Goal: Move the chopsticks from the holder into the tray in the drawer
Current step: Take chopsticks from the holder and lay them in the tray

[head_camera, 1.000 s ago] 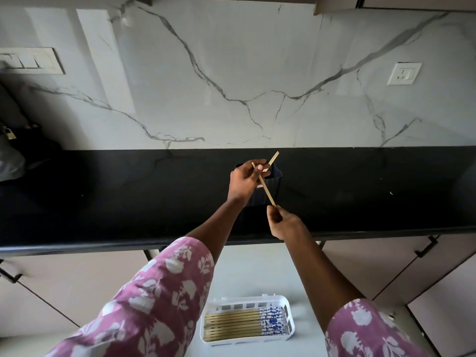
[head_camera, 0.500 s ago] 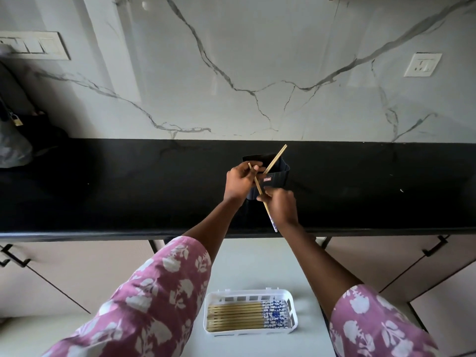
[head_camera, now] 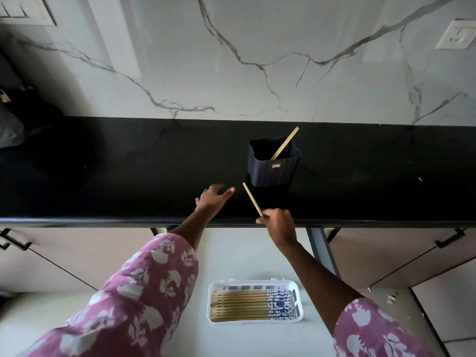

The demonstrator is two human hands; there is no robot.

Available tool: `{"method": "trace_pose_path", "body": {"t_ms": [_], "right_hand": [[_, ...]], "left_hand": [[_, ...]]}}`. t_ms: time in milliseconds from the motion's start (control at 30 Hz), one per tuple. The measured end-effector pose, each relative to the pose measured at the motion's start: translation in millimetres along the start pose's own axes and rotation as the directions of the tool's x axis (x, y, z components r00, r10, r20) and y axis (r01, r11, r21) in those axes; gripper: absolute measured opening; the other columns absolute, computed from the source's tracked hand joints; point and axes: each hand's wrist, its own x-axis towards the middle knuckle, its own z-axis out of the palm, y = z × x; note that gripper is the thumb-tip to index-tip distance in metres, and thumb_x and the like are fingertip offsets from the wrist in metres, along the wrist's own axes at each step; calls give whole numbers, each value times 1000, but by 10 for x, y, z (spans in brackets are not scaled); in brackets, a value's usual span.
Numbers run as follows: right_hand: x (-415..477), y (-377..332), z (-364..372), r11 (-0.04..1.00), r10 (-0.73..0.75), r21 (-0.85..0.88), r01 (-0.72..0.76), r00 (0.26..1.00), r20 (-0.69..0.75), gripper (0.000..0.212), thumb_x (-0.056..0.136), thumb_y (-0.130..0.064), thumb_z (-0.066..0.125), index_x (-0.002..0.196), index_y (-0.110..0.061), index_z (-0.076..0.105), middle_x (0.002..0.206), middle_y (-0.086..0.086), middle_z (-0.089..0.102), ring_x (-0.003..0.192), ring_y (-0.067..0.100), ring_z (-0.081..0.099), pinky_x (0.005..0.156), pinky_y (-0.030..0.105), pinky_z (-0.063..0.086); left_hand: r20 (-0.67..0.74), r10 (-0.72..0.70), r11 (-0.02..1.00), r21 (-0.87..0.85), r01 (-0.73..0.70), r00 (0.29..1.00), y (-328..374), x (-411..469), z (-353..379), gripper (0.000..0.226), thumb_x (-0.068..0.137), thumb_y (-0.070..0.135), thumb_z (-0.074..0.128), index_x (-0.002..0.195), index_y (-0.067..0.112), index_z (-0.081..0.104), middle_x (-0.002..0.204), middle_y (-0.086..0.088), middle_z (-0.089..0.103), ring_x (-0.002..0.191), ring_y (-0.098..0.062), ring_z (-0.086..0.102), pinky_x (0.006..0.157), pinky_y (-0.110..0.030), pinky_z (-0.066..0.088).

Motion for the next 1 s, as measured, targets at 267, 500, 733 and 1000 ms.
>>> {"method": "trace_pose_path", "body": {"t_ms": [267,500,733,1000], "right_hand": [[-357,471,446,998,10,-68,17,928,374,15,83,-11,62,90,-5,74,90,7,77,89,22,68,75,28,51],[-664,725,800,944,-29,-255,212,819,573,16,82,-15,58,81,-9,72,93,1,76,92,22,67,72,28,48],[-791,862,1114,851,-42,-346,395,707,706,16,84,-7,54,87,3,67,100,16,72,101,28,66,80,31,50],[-830,850,1269,733,-63,-442,516,700,712,25,85,7,46,99,1,66,105,19,69,103,35,63,81,37,51]], "left_hand": [[122,-237,905,388,173,964,-402,203,60,84,85,71,38,151,36,-1,158,11,-18,144,-30,-23,106,-70,-3],[180,-308,862,468,194,934,-345,264,30,92,78,82,33,147,43,-13,154,17,-29,142,-33,-27,105,-72,-5],[212,-310,859,481,177,927,-323,277,-16,93,78,81,35,147,43,-14,153,16,-30,142,-34,-28,106,-72,-4],[231,-315,857,485,172,920,-297,286,-9,94,77,82,35,146,44,-15,153,16,-32,142,-35,-27,106,-72,-3]]}}
